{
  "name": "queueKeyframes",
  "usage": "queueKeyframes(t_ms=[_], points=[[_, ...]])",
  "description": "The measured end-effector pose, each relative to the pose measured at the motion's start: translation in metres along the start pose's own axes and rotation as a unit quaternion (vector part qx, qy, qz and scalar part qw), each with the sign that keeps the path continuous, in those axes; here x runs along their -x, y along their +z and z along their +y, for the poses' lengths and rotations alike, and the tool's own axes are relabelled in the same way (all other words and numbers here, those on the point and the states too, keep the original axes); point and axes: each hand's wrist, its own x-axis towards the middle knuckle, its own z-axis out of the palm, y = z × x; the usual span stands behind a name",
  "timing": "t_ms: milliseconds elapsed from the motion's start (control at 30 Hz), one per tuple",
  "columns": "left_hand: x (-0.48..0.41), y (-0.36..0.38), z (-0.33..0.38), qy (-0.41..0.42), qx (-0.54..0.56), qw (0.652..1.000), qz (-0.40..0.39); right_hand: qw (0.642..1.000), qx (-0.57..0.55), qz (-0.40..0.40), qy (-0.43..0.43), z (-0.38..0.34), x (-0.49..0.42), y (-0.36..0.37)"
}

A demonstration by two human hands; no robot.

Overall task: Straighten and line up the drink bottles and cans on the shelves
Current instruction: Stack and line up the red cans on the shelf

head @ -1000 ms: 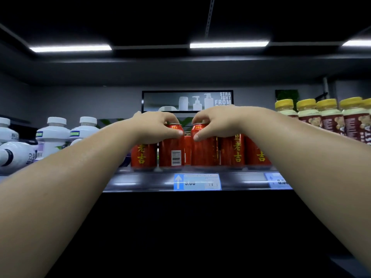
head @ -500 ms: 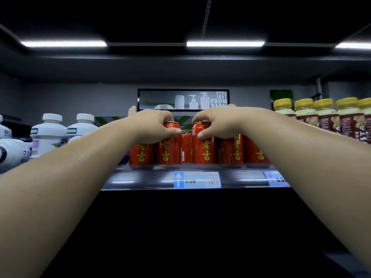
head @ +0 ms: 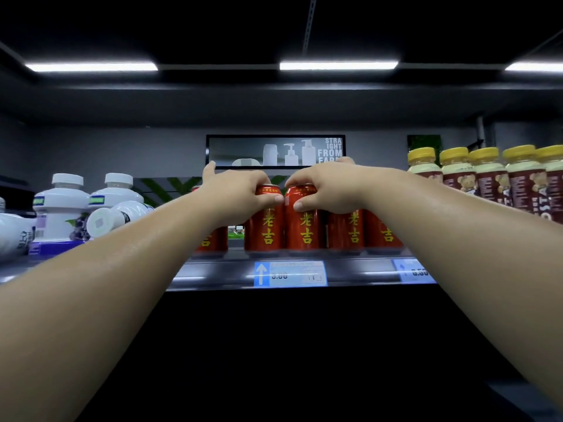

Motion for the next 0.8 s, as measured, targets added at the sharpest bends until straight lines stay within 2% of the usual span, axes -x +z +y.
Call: queueKeyframes(t_ms=[233, 367, 533, 600, 800], points=[[0.005, -0.005, -0.005, 0.021, 0.008, 1.000, -0.005, 1.000, 0.003, 0.000, 0.007, -0.006, 0.000, -0.001], [0.010, -0.011, -0.016, 0.016, 0.064, 0.998, -0.012, 0.999, -0.001, 0.045, 0.000, -0.010, -0.004, 0.005], [0.036, -0.009, -0.038, -0.076, 0.229, 0.966, 0.088, 0.993, -0.029, 0.113, -0.015, -0.029, -0.001, 0.019], [0.053, 0.006, -0.037, -0.112, 0.276, 0.949, 0.100, 0.991, -0.025, 0.131, -0.026, -0.037, 0.001, 0.028], [0.070, 0.036, -0.044, -0.184, 0.267, 0.939, 0.111, 0.979, 0.015, 0.203, -0.006, -0.054, 0.012, 0.055]])
